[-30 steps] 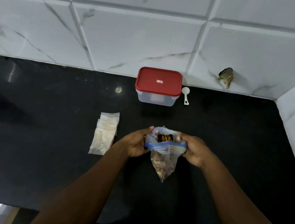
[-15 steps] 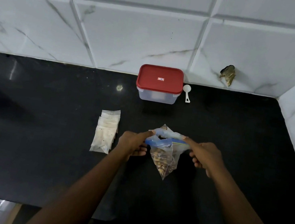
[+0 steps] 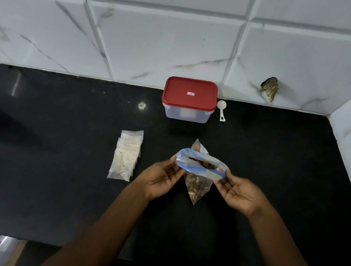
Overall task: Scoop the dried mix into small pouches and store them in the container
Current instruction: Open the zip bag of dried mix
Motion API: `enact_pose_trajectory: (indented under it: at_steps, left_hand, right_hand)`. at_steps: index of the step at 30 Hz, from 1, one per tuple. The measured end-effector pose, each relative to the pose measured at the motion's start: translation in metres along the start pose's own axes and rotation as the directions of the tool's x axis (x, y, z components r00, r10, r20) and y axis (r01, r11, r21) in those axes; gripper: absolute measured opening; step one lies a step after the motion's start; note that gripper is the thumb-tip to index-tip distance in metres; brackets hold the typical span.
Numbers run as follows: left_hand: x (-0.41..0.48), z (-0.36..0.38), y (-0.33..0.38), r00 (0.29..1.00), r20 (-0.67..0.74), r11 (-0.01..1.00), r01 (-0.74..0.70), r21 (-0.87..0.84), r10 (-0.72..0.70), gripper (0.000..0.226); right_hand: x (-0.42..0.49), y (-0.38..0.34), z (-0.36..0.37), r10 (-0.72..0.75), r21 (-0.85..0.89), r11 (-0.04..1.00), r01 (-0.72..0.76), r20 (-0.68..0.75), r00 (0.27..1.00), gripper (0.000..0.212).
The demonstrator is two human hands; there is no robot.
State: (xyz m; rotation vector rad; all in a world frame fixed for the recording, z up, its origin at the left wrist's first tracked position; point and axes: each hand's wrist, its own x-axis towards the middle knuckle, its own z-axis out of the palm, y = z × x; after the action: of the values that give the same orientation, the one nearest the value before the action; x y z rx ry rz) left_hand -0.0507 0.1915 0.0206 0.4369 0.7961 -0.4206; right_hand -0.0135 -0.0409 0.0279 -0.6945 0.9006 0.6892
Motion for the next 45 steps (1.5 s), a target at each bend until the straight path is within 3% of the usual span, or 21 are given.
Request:
enact_pose_trajectory:
  at_steps: [6, 11, 15, 19, 22, 25, 27, 30, 32, 34, 37, 39, 42, 45]
  left_hand:
    - [0.006, 0.007, -0.028, 0.992, -0.034, 0.960, -0.125, -0.250, 0.121, 0.024]
    - [0.021, 0.002, -0.040, 0.987, -0.106, 0.952, -0.149, -0.268, 0.125, 0.027]
    - [0.024, 0.003, -0.046, 0.975, -0.148, 0.980, -0.181, -0.086, 0.167, 0.031]
    - [0.021, -0.007, -0.040, 0.957, -0.147, 0.928, -0.195, 0.316, 0.251, 0.028]
    - [0.021, -0.016, -0.030, 0.923, -0.188, 0.761, -0.148, 0.632, 0.336, 0.024]
    - [0.022, -0.016, -0.019, 0.824, -0.112, 0.453, -0.187, 0.872, 0.555, 0.022]
    - [0.021, -0.010, -0.012, 0.761, 0.063, 0.245, -0.285, 0.927, 0.646, 0.019]
    - [0.024, -0.002, 0.000, 0.726, 0.317, -0.138, -0.296, 0.945, 0.610, 0.037]
    - [0.029, 0.003, 0.008, 0.746, 0.390, -0.275, -0.281, 0.919, 0.541, 0.031]
    - [0.034, 0.007, 0.015, 0.769, 0.404, -0.326, -0.266, 0.907, 0.495, 0.022]
    - [0.037, 0.017, 0.025, 0.815, 0.368, -0.270, -0.270, 0.924, 0.447, 0.019]
    - [0.038, 0.026, 0.029, 0.869, 0.292, -0.144, -0.255, 0.956, 0.400, 0.021]
    - [0.035, 0.035, 0.031, 0.957, 0.138, 0.212, -0.194, 0.958, 0.255, 0.026]
    - [0.035, 0.034, 0.029, 0.987, 0.048, 0.571, -0.129, 0.811, 0.155, 0.029]
  right_hand:
    - [0.006, 0.014, 0.005, -0.004, 0.242, 0.970, 0.010, -0.026, 1.000, 0.026]
    - [0.006, 0.022, 0.011, 0.028, 0.202, 0.979, -0.012, -0.077, 0.997, 0.033]
    - [0.008, 0.031, 0.015, -0.010, 0.025, 1.000, 0.012, -0.077, 0.997, 0.042]
    - [0.008, 0.030, 0.018, -0.125, -0.197, 0.975, 0.105, -0.096, 0.987, 0.032]
    - [0.007, 0.025, 0.012, -0.214, -0.477, 0.870, 0.126, -0.135, 0.968, 0.024]
    - [0.009, 0.020, 0.004, -0.407, -0.778, 0.609, 0.153, -0.141, 0.902, 0.039]
    - [0.012, 0.017, 0.003, -0.541, -0.871, 0.420, 0.254, -0.015, 0.841, 0.046]
    - [0.013, 0.014, 0.009, -0.603, -0.915, 0.142, 0.378, 0.222, 0.766, 0.040]
    - [0.016, 0.011, 0.013, -0.616, -0.922, -0.014, 0.387, 0.313, 0.723, 0.031]
    - [0.017, 0.007, 0.017, -0.615, -0.927, -0.106, 0.361, 0.346, 0.708, 0.023]
    - [0.018, -0.004, 0.024, -0.577, -0.940, -0.117, 0.322, 0.328, 0.748, 0.025]
    - [0.021, -0.008, 0.028, -0.532, -0.944, 0.030, 0.328, 0.263, 0.805, 0.027]
    - [0.028, -0.009, 0.032, -0.416, -0.883, 0.366, 0.295, 0.129, 0.900, 0.026]
    - [0.030, -0.012, 0.035, -0.313, -0.742, 0.635, 0.216, 0.008, 0.950, 0.024]
